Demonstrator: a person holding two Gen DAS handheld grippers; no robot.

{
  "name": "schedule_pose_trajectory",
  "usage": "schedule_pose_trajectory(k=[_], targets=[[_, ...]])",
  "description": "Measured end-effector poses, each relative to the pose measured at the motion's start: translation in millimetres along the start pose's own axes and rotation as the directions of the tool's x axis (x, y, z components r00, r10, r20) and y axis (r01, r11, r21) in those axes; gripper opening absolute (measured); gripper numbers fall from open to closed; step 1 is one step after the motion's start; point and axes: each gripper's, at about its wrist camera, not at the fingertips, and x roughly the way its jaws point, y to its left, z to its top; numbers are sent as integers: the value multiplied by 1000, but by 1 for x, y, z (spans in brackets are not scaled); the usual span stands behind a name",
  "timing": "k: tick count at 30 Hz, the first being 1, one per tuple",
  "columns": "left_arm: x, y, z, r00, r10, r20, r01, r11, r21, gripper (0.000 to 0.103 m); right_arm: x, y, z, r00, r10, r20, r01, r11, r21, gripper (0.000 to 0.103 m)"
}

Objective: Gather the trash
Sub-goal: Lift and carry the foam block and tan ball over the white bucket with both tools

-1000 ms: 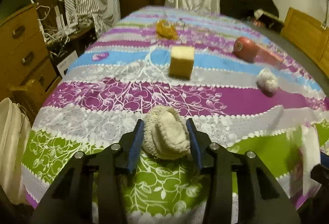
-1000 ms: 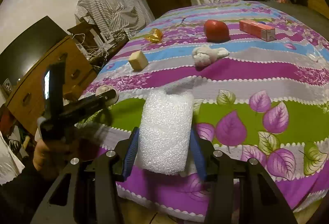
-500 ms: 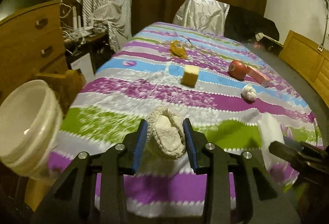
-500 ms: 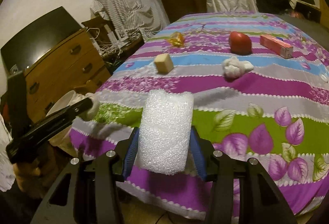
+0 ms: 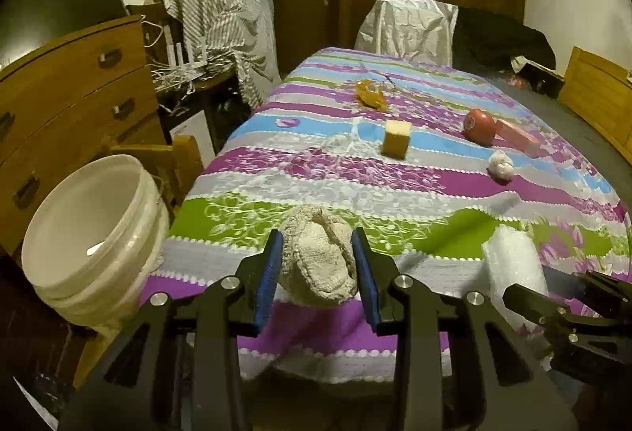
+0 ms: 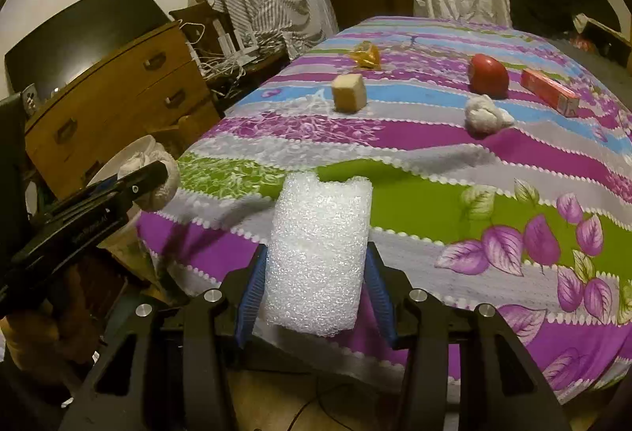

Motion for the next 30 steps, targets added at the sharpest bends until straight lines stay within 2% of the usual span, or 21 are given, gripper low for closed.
schedule_pose_trajectory(k=[4, 8, 14, 16, 19, 25, 30], targets=[[-7, 22, 9, 999, 39, 22, -38, 999, -27, 35, 8, 25, 23, 999, 44, 1, -44, 999, -30, 50], [-15, 59, 27, 992, 111, 58, -107, 992, -60, 35, 24, 67, 59, 993, 120, -9, -120, 989, -82, 50], [-27, 135, 52, 964, 249, 88, -237, 963, -131, 35, 60, 158, 121, 973, 223, -59, -230, 953, -199, 50], [-27, 164, 57, 951, 297, 80, -283, 946, -156, 35, 73, 188, 138, 965, 248, -80, -260, 940, -219, 50], [-26, 199, 60, 941, 334, 56, -317, 927, -198, 35, 93, 236, 159, 952, 279, -128, -304, 916, -262, 50], [-20, 252, 58, 929, 371, 5, -358, 900, -247, 35, 136, 311, 179, 935, 281, -218, -341, 881, -328, 50], [-3, 276, 52, 921, 388, -43, -386, 889, -247, 35, 173, 346, 177, 924, 258, -282, -347, 875, -339, 50]])
